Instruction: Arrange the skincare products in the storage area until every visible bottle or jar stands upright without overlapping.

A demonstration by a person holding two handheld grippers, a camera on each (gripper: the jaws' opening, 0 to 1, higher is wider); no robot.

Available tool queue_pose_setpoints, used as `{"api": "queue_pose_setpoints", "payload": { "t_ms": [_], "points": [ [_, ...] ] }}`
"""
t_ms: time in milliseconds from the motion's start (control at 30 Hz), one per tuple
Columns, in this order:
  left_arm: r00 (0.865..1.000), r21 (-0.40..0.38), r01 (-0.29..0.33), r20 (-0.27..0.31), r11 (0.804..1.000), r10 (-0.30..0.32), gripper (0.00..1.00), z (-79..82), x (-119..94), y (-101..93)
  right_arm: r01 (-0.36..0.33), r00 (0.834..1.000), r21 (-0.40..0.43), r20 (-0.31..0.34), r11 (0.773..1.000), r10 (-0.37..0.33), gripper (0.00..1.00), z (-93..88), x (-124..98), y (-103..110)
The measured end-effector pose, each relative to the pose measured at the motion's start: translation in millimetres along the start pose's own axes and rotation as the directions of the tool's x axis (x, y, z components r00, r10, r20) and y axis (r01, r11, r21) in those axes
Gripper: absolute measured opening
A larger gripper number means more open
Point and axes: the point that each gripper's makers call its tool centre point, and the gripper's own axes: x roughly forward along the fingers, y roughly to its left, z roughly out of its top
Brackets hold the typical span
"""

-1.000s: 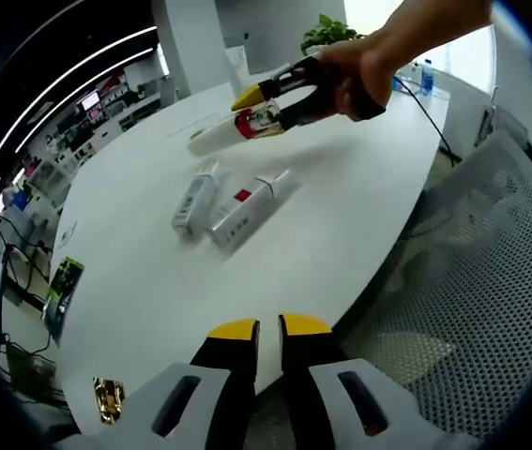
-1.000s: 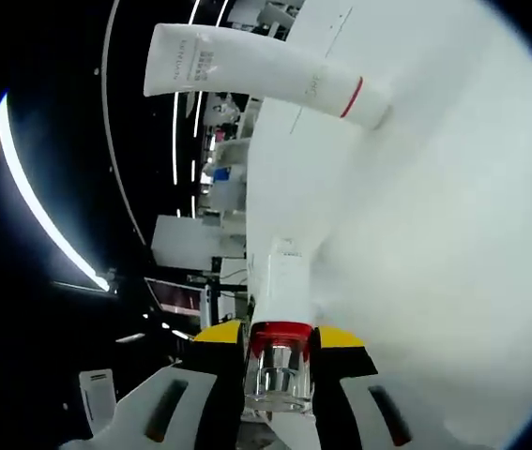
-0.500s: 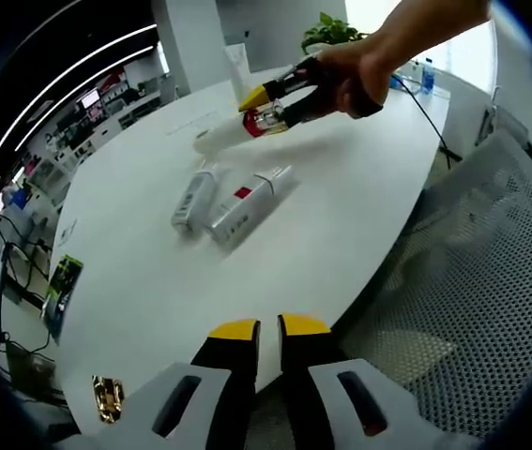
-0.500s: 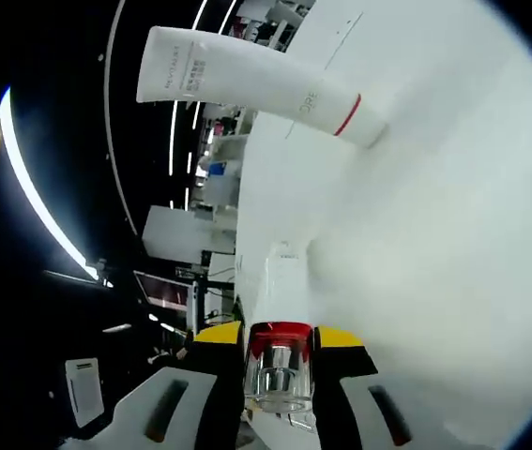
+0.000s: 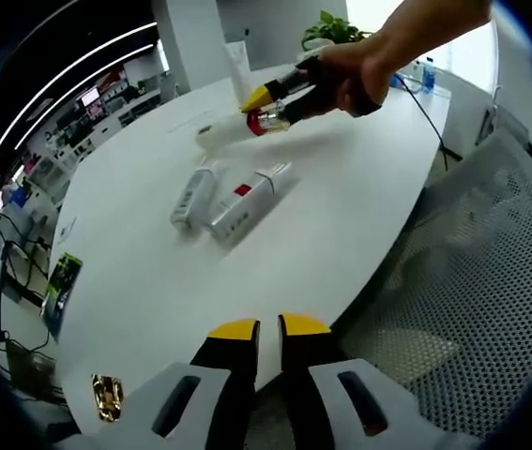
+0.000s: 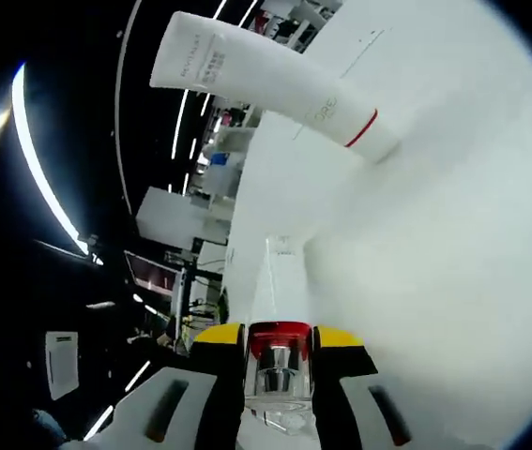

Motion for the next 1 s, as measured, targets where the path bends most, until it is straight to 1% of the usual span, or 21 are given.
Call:
{"api": "queue_pose_setpoints", "payload": {
  "t_ms": [33, 100, 133, 167, 200, 267, 300, 333, 367, 433, 567, 633, 700, 733, 767, 800, 833, 867, 900, 933, 1000],
  "points": [
    [1.000, -0.001, 0.000, 0.000, 1.000, 0.000, 0.04, -0.1, 0, 0.0, 0.014, 1.000, -0.030, -0.010, 0.999, -0.014, 0.19, -0.6, 0, -2],
    [1.000, 0.000, 0.000, -0.002, 1.000, 0.000, 0.04, -0.5, 0, 0.1, 0.005, 1.000, -0.019, -0.007, 1.000, -0.006, 0.19, -0.3, 1, 1],
    [1.000, -0.001, 0.000, -0.003, 1.000, 0.000, 0.04, -0.6, 0, 0.1, 0.027, 0.999, -0.072, -0.024, 0.997, -0.029, 0.19, -1.8, 1, -2],
    [1.000, -0.001, -0.001, -0.001, 1.000, 0.001, 0.04, -0.3, 0, 0.2, 0.033, 0.999, -0.076, -0.021, 0.997, -0.034, 0.19, -1.4, 2, -1],
    [1.000, 0.000, 0.000, 0.000, 1.000, 0.000, 0.04, 0.0, 0, 0.1, 0.049, 0.998, -0.120, -0.030, 0.992, -0.053, 0.19, -2.0, 2, -3],
    [1.000, 0.003, 0.002, -0.002, 1.000, -0.002, 0.04, -0.5, 0, -0.4, 0.053, 0.998, -0.123, -0.030, 0.991, -0.057, 0.19, -3.0, 2, -1],
    [1.000, 0.000, 0.002, -0.003, 1.000, -0.002, 0.04, -0.6, 0, -0.3, 0.063, 0.997, -0.177, -0.033, 0.982, -0.069, 0.19, -3.4, 2, -2],
    [1.000, -0.001, 0.003, -0.003, 1.000, -0.003, 0.04, -0.7, 0, -0.3, 0.057, 0.998, -0.153, -0.032, 0.987, -0.063, 0.19, -4.1, 2, 0],
    [1.000, 0.001, 0.002, -0.005, 1.000, -0.002, 0.04, -0.8, 0, -0.1, 0.092, 0.995, -0.193, -0.025, 0.977, -0.099, 0.19, -1.8, 2, -8],
    [1.000, -0.001, 0.003, -0.007, 1.000, -0.003, 0.04, -1.3, 0, -0.3, 0.121, 0.986, -0.296, -0.072, 0.947, -0.148, 0.19, -8.7, 3, -9],
    [1.000, -0.001, 0.002, -0.007, 1.000, -0.002, 0.04, -1.4, 0, -0.1, 0.137, 0.982, -0.355, -0.076, 0.925, -0.175, 0.19, -7.8, 5, -11],
    [1.000, -0.001, 0.002, -0.007, 1.000, -0.002, 0.04, -1.5, 0, 0.2, 0.152, 0.975, -0.406, -0.087, 0.901, -0.204, 0.19, -7.4, 4, -14],
    [1.000, -0.002, 0.001, -0.005, 1.000, -0.001, 0.04, -1.3, 0, 0.4, 0.171, 0.966, -0.471, -0.091, 0.865, -0.241, 0.19, -6.2, 4, -16],
    [1.000, -0.002, 0.001, -0.007, 1.000, -0.001, 0.04, -1.7, 1, 0.4, 0.182, 0.958, -0.527, -0.095, 0.830, -0.271, 0.19, -6.2, 4, -17],
    [1.000, -0.002, 0.001, -0.007, 1.000, -0.001, 0.04, -1.6, 0, 0.5, 0.188, 0.953, -0.554, -0.095, 0.811, -0.286, 0.19, -6.3, 5, -17],
    [1.000, -0.002, 0.001, -0.005, 1.000, -0.001, 0.04, -1.2, 0, 0.5, 0.192, 0.950, -0.564, -0.098, 0.803, -0.296, 0.19, -6.8, 5, -18],
    [1.000, -0.003, 0.000, -0.005, 1.000, 0.000, 0.04, -1.1, 0, 0.5, 0.203, 0.941, -0.607, -0.096, 0.768, -0.325, 0.19, -6.0, 5, -21],
    [1.000, -0.003, 0.000, -0.005, 1.000, 0.000, 0.04, -1.2, 0, 0.6, 0.213, 0.928, -0.662, -0.094, 0.719, -0.361, 0.19, -6.0, 5, -24],
    [1.000, -0.002, 0.000, -0.006, 1.000, 0.000, 0.04, -1.3, 0, 0.6, 0.217, 0.922, -0.681, -0.094, 0.699, -0.377, 0.19, -7.2, 6, -25],
    [1.000, -0.003, 0.000, -0.004, 1.000, 0.000, 0.04, -0.9, 0, 0.6, 0.226, 0.909, -0.726, -0.083, 0.649, -0.409, 0.19, -6.8, 6, -27],
    [1.000, -0.003, 0.001, -0.005, 1.000, -0.001, 0.04, -1.0, 0, 0.5, 0.227, 0.898, -0.759, -0.080, 0.611, -0.433, 0.19, -8.3, 7, -30]
  ]
}}
